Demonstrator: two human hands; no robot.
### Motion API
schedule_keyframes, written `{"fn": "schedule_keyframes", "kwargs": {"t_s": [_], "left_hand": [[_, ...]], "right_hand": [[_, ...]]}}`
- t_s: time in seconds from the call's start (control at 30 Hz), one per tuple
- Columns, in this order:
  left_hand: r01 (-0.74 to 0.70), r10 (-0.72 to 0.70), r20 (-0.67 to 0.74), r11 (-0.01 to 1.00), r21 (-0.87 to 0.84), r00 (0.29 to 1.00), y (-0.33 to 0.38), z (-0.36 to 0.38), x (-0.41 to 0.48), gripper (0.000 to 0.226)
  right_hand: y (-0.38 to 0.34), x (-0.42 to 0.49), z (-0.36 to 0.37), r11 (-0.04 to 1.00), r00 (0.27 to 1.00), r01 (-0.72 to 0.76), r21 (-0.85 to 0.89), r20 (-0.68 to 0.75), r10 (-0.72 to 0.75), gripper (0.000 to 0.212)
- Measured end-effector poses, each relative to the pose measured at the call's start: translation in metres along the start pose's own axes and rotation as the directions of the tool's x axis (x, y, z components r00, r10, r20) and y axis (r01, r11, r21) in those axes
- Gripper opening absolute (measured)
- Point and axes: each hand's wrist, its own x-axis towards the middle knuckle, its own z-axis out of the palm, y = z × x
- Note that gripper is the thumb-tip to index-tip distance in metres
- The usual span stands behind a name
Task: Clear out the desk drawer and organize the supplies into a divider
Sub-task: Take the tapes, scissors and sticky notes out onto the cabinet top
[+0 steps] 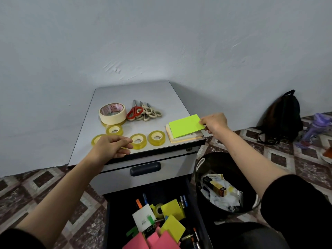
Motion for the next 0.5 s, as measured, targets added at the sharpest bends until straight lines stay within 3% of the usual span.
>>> {"fn": "schedule_keyframes", "kwargs": {"t_s": [0.4,0.5], "left_hand": [[0.018,-0.014,0.067,0.998,-0.06,0.998,-0.004,-0.002,-0.033,0.016],[0.029,-0.025,0.071,0.998,-0.054,0.997,-0.006,-0.007,-0.04,0.018]], "right_hand": [[0.007,-0.022,-0.01,0.984,0.999,-0.026,-0.174,0.033,0.032,0.01],[0.011,-0.021,-0.001,0.989,0.998,-0.045,-0.139,0.034,0.05,0.011]]}}
